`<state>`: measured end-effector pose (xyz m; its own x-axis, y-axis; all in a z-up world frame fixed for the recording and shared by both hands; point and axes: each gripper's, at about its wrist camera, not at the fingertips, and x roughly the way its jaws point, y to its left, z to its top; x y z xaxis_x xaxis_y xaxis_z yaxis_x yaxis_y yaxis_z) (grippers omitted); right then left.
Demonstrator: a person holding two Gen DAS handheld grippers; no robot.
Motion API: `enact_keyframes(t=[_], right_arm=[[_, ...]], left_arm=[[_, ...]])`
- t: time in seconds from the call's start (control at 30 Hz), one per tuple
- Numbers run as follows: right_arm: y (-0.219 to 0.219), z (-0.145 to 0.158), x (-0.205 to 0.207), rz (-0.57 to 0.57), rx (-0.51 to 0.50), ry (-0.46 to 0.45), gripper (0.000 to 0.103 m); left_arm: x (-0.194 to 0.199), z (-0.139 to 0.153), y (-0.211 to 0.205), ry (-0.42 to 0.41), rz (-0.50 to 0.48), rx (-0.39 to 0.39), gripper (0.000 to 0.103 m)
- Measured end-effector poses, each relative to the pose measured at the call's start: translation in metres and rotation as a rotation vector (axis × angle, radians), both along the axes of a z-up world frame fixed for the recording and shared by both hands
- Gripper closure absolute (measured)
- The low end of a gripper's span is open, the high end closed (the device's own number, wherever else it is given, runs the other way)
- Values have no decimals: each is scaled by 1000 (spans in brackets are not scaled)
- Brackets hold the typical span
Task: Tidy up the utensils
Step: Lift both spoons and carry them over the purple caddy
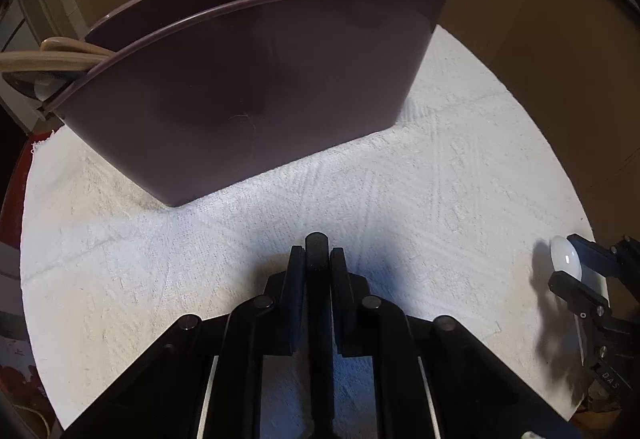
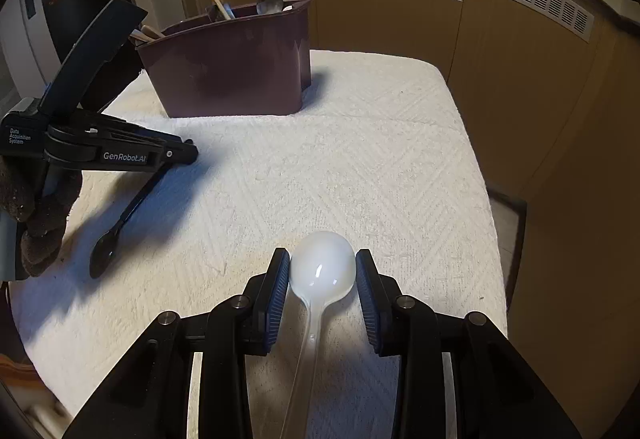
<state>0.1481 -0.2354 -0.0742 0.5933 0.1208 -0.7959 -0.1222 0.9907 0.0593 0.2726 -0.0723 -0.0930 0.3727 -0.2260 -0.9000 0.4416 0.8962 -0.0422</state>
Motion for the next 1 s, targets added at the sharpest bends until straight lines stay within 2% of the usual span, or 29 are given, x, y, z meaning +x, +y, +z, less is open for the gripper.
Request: enact_keyframes(t=[0.07, 0.13, 0.3, 0.5, 0.73, 0.93, 1.0], right_arm=[[-2, 3, -4, -3, 5, -13, 68], [-4, 7, -7, -4, 8, -29, 68], [-1, 24, -12, 2, 0, -83, 68], [24, 68, -11, 56, -30, -211, 68], [57, 125, 9, 130, -40, -360, 68], [71, 209, 50, 154, -45, -556, 68], [74, 228, 62, 157, -39, -619, 68]], left_arm=[[-15, 7, 4, -62, -8, -2, 93], [-34, 19, 12, -128, -7, -36, 93], [-79, 75, 48, -305, 63, -178, 93], [-104, 135, 63, -498, 96, -262, 93], [-92, 176, 65, -621, 122, -314, 93], [-71, 224, 67, -731, 130, -329, 93], [-63, 238, 68, -758, 136, -331, 93]])
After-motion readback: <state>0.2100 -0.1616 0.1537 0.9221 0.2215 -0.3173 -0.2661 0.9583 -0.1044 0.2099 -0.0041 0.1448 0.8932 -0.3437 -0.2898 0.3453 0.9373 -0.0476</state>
